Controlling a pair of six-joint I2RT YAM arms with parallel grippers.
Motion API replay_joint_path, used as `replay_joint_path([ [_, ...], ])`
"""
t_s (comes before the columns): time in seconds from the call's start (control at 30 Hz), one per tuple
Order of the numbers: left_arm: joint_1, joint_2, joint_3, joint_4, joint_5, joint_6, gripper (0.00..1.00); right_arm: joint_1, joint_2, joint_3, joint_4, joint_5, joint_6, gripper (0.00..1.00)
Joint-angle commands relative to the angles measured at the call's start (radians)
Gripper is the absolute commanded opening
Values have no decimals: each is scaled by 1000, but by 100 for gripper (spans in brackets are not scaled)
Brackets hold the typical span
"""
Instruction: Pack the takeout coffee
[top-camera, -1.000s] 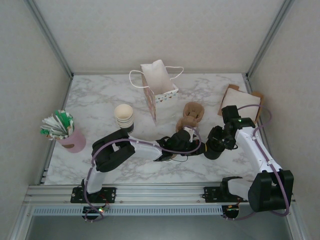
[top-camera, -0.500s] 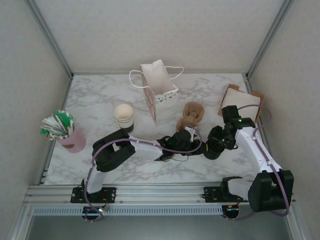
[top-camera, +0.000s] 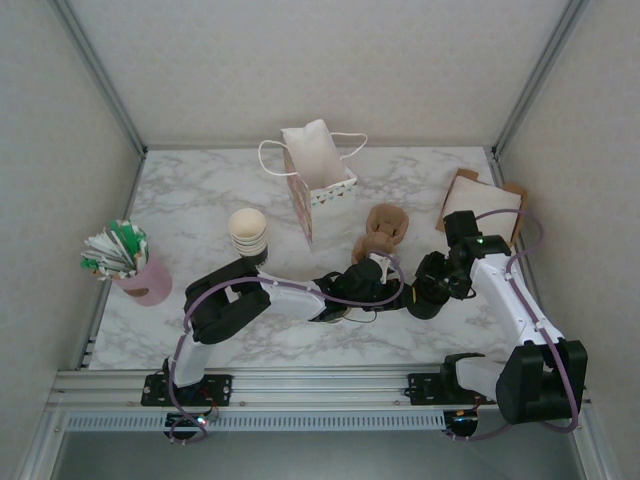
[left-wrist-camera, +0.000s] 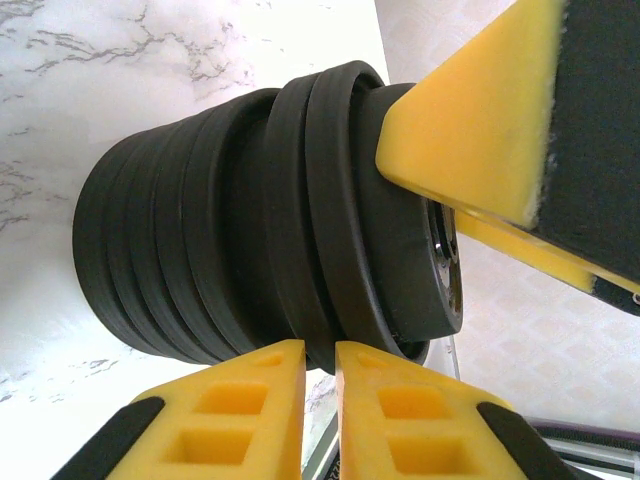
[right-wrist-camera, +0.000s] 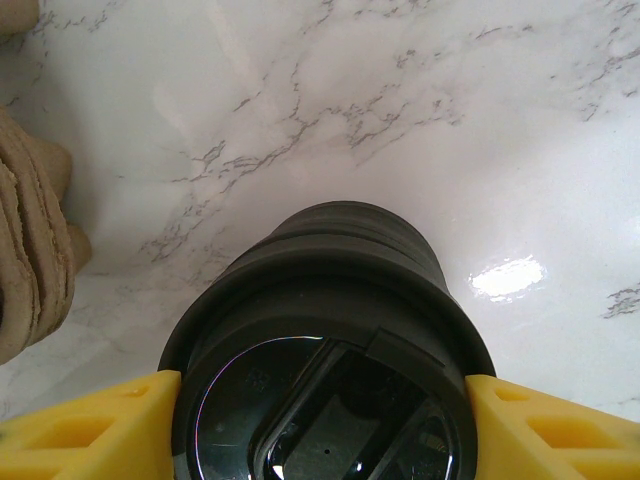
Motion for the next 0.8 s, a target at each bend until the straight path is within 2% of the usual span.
replay_joint_path([
  [0.0,-4,-40,12,27,14,11,18,-4,-9,19,-14,-26,-15,66],
  [0.47,-4,-44,8,22,11,16,22,-5,-9,18,-15,-30,-14,66],
  [0.77,-5,-34,5,7,5,17,15,-4,-10,29,-26,-26,-17,66],
])
